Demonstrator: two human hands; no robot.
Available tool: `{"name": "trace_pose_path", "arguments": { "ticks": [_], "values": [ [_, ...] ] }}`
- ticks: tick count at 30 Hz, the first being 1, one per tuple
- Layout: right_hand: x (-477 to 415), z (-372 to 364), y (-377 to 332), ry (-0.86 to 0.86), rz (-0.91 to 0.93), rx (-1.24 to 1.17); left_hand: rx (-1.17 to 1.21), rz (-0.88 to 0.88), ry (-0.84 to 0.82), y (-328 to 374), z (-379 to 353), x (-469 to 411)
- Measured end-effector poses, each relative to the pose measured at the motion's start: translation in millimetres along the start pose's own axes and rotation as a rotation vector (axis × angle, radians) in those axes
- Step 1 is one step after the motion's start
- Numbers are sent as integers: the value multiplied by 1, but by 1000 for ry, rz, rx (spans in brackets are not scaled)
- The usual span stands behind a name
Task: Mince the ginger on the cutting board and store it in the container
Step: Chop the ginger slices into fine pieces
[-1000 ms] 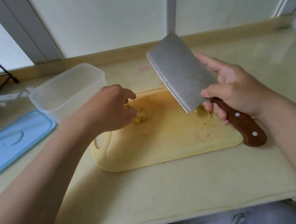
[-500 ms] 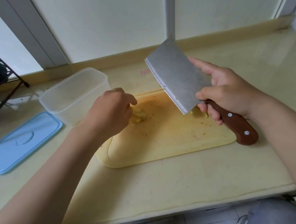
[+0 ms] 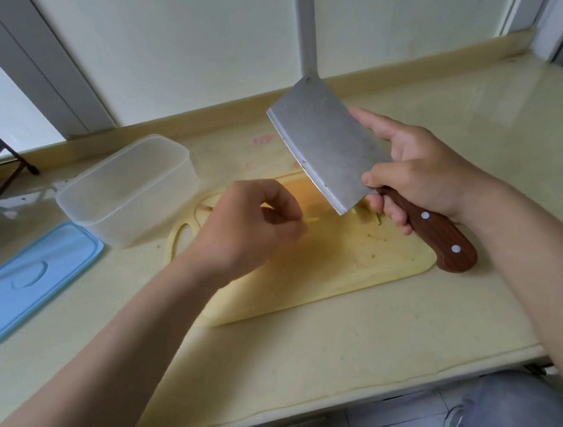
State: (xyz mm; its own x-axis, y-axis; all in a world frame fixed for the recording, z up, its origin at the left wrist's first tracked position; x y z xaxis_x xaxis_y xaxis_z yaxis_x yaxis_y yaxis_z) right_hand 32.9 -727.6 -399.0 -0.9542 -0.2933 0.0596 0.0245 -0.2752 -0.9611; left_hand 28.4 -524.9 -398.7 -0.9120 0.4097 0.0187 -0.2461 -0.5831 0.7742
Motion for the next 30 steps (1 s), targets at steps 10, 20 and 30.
{"name": "trace_pose_path", "arguments": {
  "ticks": [10,20,30],
  "values": [
    [-2,2,4,8,-22,18,-463,-388,-93,4,-16,15],
    [-3,0,8,-7,-70,106,-537,-482,-11,9,-36,4],
    [7,-6,8,-53,-152,108,-540,-735,-9,3,-36,16]
  ]
}}
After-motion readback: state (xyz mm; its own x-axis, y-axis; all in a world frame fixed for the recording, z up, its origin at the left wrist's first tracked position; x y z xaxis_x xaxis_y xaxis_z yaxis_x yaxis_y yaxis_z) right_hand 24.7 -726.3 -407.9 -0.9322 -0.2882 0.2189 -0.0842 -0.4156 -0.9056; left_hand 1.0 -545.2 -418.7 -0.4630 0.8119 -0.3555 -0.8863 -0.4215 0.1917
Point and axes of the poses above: each hand's wrist, its own x-axis away from the middle knuckle, its own z-axis out of the back of the hand, y = z × x, the point moved 7 cm from there along -x, towards the middle knuckle, and after that the axes turned 7 degrees about -y, right-handed, at the moved point
